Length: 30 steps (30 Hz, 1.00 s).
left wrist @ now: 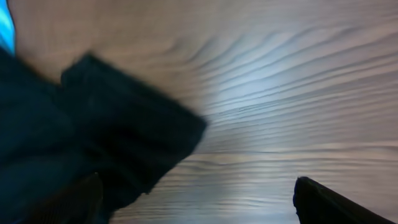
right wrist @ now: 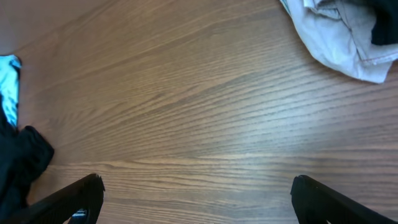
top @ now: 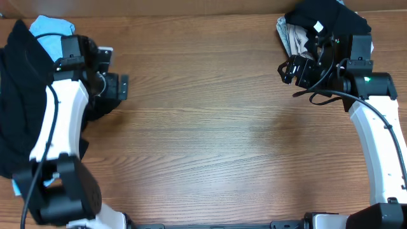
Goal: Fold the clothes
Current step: 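Reach the left gripper to the black t-shirt and grasp its edge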
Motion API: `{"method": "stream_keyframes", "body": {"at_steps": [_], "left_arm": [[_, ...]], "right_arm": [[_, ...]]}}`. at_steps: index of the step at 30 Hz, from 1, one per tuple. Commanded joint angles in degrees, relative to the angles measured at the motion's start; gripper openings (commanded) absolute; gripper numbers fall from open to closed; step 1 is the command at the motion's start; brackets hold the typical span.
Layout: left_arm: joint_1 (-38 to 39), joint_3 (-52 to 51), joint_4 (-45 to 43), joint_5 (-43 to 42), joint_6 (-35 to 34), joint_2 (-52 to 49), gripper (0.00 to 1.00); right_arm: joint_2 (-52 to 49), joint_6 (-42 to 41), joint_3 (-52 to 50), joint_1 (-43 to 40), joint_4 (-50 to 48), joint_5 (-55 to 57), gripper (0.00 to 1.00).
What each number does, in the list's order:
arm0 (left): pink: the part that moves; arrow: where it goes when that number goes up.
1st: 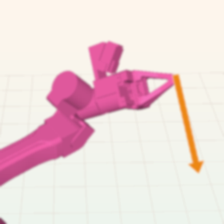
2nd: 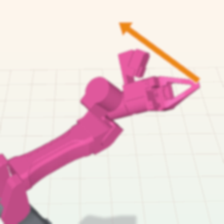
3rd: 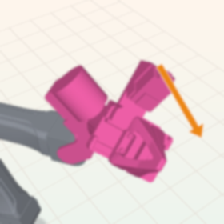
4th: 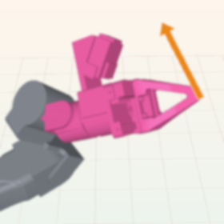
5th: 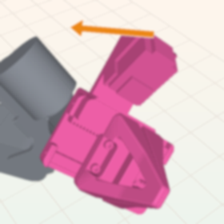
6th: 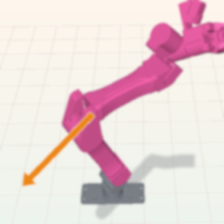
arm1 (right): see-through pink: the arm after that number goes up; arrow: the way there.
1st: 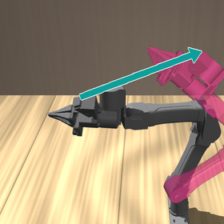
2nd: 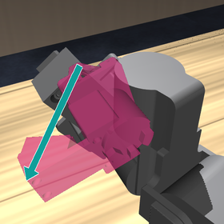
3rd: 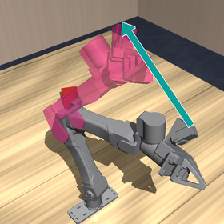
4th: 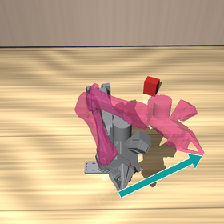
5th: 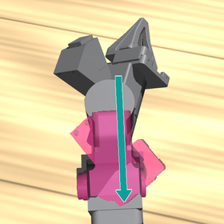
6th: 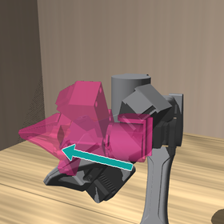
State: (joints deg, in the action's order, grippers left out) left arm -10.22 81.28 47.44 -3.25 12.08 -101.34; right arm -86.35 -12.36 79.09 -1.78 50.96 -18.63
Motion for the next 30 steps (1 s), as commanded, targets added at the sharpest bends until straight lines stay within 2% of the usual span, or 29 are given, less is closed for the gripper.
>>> {"method": "stream_keyframes", "body": {"at_steps": [1,15,17,20,26,30], "left_arm": [[-2.75,0.87,-0.79,2.62,-0.94,-5.81,0.98],[-3.26,0.87,-6.40,5.33,1.29,-15.74,0.68],[-3.26,0.87,-6.40,5.16,1.27,-15.93,0.63],[-3.23,0.87,-6.21,4.33,1.22,-15.93,0.50],[-2.05,0.83,-4.90,2.34,1.27,-16.00,0.51],[-0.11,0.83,-5.29,1.75,1.81,-16.00,0.58]], "right_arm": [[0.28,0.17,1.40,0.22,0.94,2.19,1.00],[0.26,0.07,1.01,0.22,2.40,2.27,1.00],[0.26,-1.25,1.01,0.22,2.51,2.29,1.00],[0.26,-1.42,1.01,0.24,2.51,2.27,1.00],[0.26,-1.42,1.01,0.24,2.60,2.27,1.00],[0.26,-1.40,1.01,0.24,2.54,2.27,1.00]]}}
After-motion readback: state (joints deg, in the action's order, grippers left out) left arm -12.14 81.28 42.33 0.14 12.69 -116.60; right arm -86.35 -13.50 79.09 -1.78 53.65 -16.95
